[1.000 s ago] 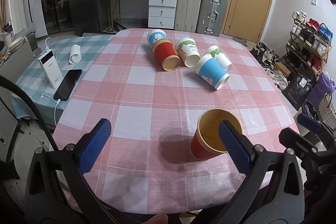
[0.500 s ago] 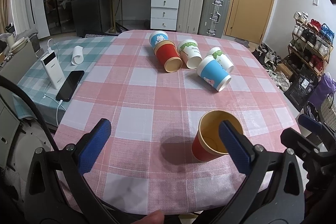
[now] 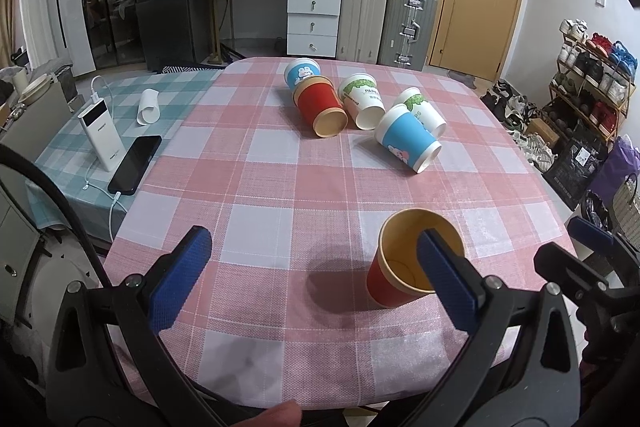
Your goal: Flip cup upright
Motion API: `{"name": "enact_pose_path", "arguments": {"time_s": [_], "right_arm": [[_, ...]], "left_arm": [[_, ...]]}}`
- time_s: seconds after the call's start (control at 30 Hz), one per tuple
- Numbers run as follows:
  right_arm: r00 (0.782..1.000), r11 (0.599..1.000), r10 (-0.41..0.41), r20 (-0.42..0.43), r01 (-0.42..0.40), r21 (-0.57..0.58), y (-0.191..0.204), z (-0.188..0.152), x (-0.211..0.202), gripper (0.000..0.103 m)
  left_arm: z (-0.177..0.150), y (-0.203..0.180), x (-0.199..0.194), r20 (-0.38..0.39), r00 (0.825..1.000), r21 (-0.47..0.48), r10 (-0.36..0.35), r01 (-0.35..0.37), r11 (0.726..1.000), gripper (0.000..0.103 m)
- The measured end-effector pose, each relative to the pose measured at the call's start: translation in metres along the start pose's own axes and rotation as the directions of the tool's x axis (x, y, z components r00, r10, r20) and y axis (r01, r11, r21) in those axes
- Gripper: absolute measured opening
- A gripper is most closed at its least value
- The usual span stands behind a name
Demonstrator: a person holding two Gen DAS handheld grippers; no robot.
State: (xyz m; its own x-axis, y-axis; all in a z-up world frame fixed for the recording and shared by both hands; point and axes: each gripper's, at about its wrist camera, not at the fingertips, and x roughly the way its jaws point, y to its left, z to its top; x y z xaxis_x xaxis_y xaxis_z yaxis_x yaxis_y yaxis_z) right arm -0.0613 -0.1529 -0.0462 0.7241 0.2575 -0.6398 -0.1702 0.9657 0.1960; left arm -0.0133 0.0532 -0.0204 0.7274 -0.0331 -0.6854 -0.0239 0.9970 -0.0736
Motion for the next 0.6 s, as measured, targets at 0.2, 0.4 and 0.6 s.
{"name": "enact_pose_path", "arguments": {"time_s": [0.2, 0.4, 0.6], "right_arm": [[1.0, 1.0, 0.002, 0.001, -0.002, 0.001, 0.0002, -0.0002, -0.0002, 0.103], [1.0, 1.0, 0.0, 0.001, 0.0, 0.006, -0.0012, 0.0006, 0.0012, 0.103], [1.0, 1.0, 0.003, -0.002, -0.003, 0.006, -0.0056, 0.0013, 0.0043, 0.103]], "left_arm": [[0.0013, 0.0013, -0.0001, 0.002, 1.0, 0.004, 0.003, -0.003, 1.0, 0.102], [0.0029, 0.0007, 0.0007, 0.003, 1.0, 0.015, -0.001, 0.001, 1.0, 0.102], [0.0036, -0.0004, 0.0024, 0.015, 1.0, 0.032, -0.015, 0.014, 0.999, 0.102]]}}
